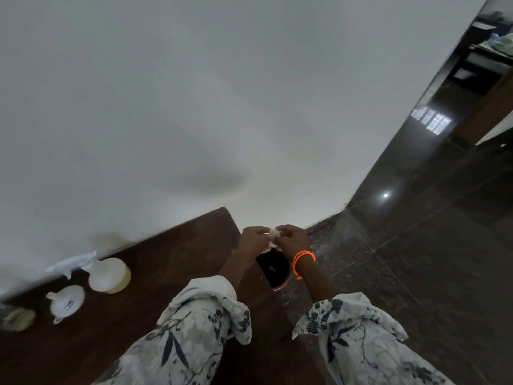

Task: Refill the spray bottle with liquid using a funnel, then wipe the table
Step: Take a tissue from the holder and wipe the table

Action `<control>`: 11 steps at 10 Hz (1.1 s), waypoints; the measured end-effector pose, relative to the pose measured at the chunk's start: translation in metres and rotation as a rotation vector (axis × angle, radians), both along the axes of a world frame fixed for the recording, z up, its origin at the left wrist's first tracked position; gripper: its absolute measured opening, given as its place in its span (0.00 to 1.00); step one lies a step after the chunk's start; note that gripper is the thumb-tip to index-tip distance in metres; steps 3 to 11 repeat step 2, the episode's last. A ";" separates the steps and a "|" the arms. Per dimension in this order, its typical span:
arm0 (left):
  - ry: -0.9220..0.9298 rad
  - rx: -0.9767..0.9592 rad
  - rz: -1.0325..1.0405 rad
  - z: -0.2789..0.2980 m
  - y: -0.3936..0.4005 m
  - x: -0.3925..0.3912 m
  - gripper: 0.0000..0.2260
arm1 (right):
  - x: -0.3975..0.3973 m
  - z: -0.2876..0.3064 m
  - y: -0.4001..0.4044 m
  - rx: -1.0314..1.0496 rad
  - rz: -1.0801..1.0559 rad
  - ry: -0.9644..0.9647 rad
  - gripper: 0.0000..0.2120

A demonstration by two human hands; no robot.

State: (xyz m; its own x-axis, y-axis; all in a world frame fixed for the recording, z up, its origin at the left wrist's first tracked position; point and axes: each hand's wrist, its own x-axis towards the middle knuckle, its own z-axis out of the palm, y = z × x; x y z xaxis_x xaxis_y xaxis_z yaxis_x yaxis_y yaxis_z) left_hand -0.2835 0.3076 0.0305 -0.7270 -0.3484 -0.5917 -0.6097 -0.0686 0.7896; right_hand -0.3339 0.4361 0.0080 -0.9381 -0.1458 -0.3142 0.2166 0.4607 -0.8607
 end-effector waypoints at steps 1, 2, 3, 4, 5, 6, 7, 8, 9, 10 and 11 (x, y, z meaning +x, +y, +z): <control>-0.039 -0.292 -0.173 -0.002 -0.005 -0.012 0.21 | -0.021 -0.010 0.001 0.133 0.041 0.013 0.20; -0.055 -0.385 -0.197 -0.005 -0.011 -0.010 0.22 | -0.031 -0.016 0.003 0.168 0.000 -0.001 0.21; -0.055 -0.385 -0.197 -0.005 -0.011 -0.010 0.22 | -0.031 -0.016 0.003 0.168 0.000 -0.001 0.21; -0.055 -0.385 -0.197 -0.005 -0.011 -0.010 0.22 | -0.031 -0.016 0.003 0.168 0.000 -0.001 0.21; -0.055 -0.385 -0.197 -0.005 -0.011 -0.010 0.22 | -0.031 -0.016 0.003 0.168 0.000 -0.001 0.21; -0.055 -0.385 -0.197 -0.005 -0.011 -0.010 0.22 | -0.031 -0.016 0.003 0.168 0.000 -0.001 0.21; -0.055 -0.385 -0.197 -0.005 -0.011 -0.010 0.22 | -0.031 -0.016 0.003 0.168 0.000 -0.001 0.21; -0.055 -0.385 -0.197 -0.005 -0.011 -0.010 0.22 | -0.031 -0.016 0.003 0.168 0.000 -0.001 0.21; -0.055 -0.385 -0.197 -0.005 -0.011 -0.010 0.22 | -0.031 -0.016 0.003 0.168 0.000 -0.001 0.21; -0.055 -0.385 -0.197 -0.005 -0.011 -0.010 0.22 | -0.031 -0.016 0.003 0.168 0.000 -0.001 0.21; -0.055 -0.385 -0.197 -0.005 -0.011 -0.010 0.22 | -0.031 -0.016 0.003 0.168 0.000 -0.001 0.21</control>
